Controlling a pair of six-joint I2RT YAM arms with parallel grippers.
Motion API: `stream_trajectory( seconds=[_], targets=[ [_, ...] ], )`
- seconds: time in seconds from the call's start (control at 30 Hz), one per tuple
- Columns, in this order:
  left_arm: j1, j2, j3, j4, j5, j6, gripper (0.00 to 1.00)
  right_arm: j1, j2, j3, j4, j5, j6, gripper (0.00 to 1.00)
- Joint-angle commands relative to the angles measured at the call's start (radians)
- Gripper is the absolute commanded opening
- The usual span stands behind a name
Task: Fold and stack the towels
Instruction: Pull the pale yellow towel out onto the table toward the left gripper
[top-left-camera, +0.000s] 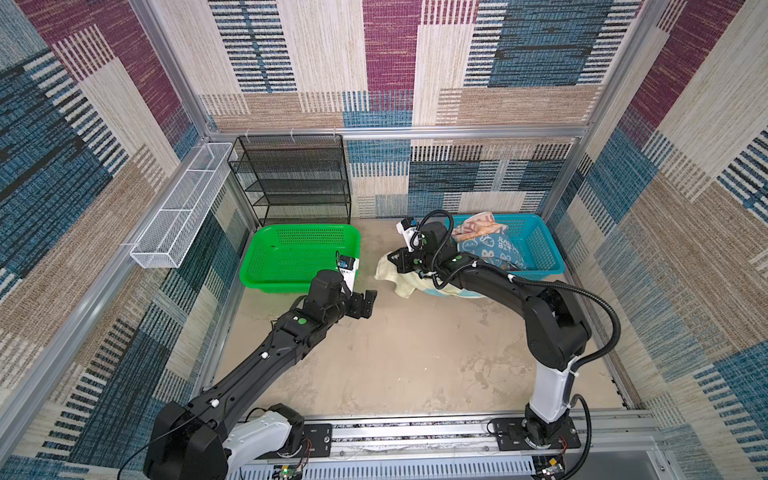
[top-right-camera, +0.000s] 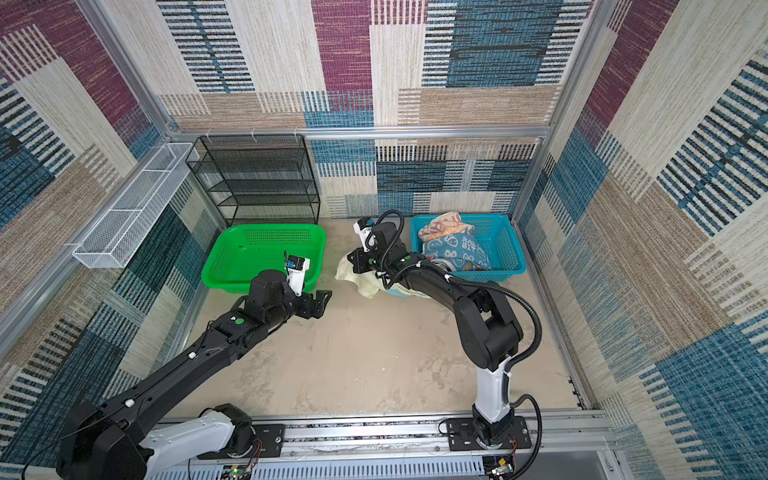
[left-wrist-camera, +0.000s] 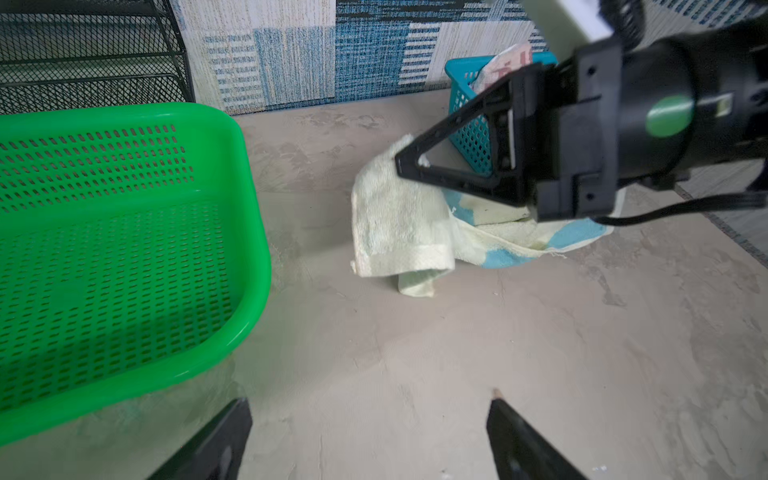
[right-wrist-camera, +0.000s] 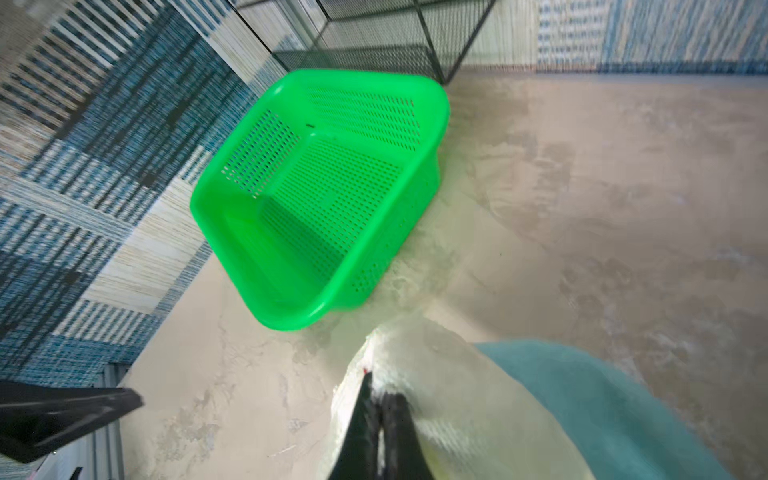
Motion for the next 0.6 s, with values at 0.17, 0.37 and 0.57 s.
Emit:
stream_trajectory(
  seconds=[0.17,0.37,0.57],
  targets=[
    [0.001,-0.029,-0.013,0.013,-0.054,0.042,0.93,0.056,0.097,-0.019,-0.087,0.055,-0.114,0.0],
    [0.001,-0.011,-0.014,0.014,-0.049,0.049,0.93,0.075,0.204,0.029,-0.081,0.039,-0.121,0.0],
    [0.001,-0.007,-0.03,0.009,-0.062,0.057,0.93,0.077,0.212,0.034,-0.069,0.125,-0.154,0.38]
  ],
)
